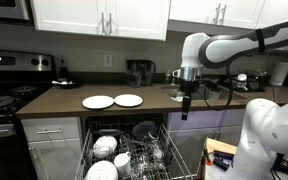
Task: Remove the plate from the dishwasher
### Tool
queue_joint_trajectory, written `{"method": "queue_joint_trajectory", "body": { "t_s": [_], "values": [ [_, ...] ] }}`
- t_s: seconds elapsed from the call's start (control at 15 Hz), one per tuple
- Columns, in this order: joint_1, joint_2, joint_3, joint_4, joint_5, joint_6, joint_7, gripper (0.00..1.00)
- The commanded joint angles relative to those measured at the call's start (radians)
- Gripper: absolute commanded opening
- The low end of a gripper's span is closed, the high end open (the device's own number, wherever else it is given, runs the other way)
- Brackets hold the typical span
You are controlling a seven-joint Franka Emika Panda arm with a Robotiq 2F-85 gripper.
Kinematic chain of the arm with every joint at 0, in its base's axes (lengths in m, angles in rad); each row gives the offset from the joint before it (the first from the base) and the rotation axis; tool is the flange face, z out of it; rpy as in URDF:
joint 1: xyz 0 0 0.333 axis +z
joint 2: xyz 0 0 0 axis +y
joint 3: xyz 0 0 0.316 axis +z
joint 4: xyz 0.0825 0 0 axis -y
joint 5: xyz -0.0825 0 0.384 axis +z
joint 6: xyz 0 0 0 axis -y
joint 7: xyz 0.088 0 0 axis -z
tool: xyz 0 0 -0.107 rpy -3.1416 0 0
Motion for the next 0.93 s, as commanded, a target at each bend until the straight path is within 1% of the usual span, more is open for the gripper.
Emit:
{"method": "queue_joint_trajectory", "body": {
  "t_s": [0.0,0.2,0.47,0.67,0.87],
  "values": [
    [0.095,0.051,0.088,0.002,0.069,0.031,0.013,1.0],
    [0.168,0.112,0.172,0.002,0.072,0.089,0.017,1.0],
    [0.228,0.218,0.263,0.001,0.048,0.201,0.035,1.0],
    [0.259,0.309,0.303,0.0,0.049,0.264,0.042,1.0],
    [0.284,0.399,0.323,0.004,0.057,0.317,0.042,1.0]
  ]
}}
